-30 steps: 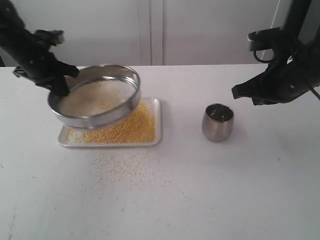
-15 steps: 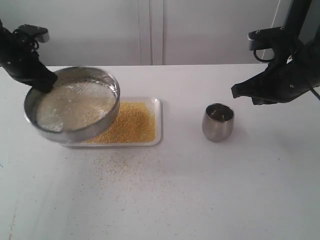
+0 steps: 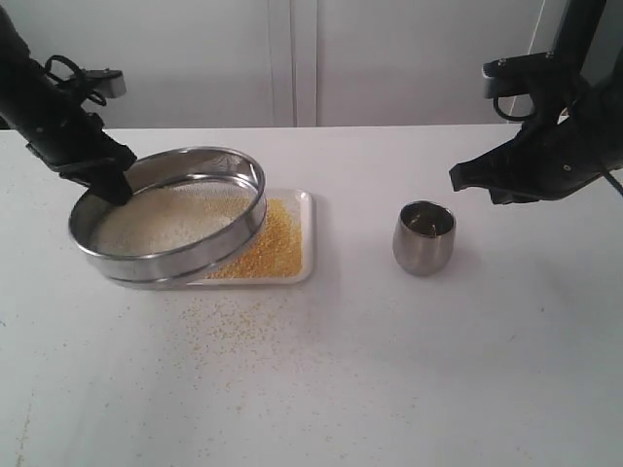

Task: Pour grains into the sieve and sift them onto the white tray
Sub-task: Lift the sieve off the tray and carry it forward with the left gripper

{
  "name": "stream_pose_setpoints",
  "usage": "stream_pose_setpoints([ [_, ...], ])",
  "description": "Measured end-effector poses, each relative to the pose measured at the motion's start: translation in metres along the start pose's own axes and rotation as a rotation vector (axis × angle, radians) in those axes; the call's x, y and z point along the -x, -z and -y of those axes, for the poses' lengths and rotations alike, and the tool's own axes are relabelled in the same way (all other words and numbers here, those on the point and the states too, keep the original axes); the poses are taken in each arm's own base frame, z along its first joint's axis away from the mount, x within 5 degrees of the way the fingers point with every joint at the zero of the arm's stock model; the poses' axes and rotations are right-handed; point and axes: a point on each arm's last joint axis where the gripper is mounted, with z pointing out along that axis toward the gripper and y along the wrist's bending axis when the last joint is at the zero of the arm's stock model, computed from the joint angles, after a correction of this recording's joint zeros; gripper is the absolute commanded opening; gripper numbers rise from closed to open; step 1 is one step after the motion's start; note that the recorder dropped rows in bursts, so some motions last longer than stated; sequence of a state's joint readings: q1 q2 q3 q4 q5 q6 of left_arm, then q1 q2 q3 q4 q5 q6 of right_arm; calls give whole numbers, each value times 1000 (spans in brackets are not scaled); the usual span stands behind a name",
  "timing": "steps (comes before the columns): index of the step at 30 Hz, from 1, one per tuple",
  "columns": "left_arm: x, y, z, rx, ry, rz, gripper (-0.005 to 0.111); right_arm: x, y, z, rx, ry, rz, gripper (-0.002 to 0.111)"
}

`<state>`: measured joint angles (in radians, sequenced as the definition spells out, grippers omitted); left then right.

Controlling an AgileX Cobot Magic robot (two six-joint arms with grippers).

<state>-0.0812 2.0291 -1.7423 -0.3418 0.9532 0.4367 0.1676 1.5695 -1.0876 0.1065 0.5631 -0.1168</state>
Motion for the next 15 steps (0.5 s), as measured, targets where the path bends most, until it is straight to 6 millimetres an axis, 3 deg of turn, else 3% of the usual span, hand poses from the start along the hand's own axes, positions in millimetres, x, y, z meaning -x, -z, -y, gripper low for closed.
stream_pose_setpoints([
  [6,-11,13,9,8,-9,-84,0,0,0,0,0,0,0,0],
  [11,-19,19,46,14,-68,-71,0,0,0,0,0,0,0,0],
  [15,-33,7,81,-18,-103,-90,0,0,0,0,0,0,0,0],
])
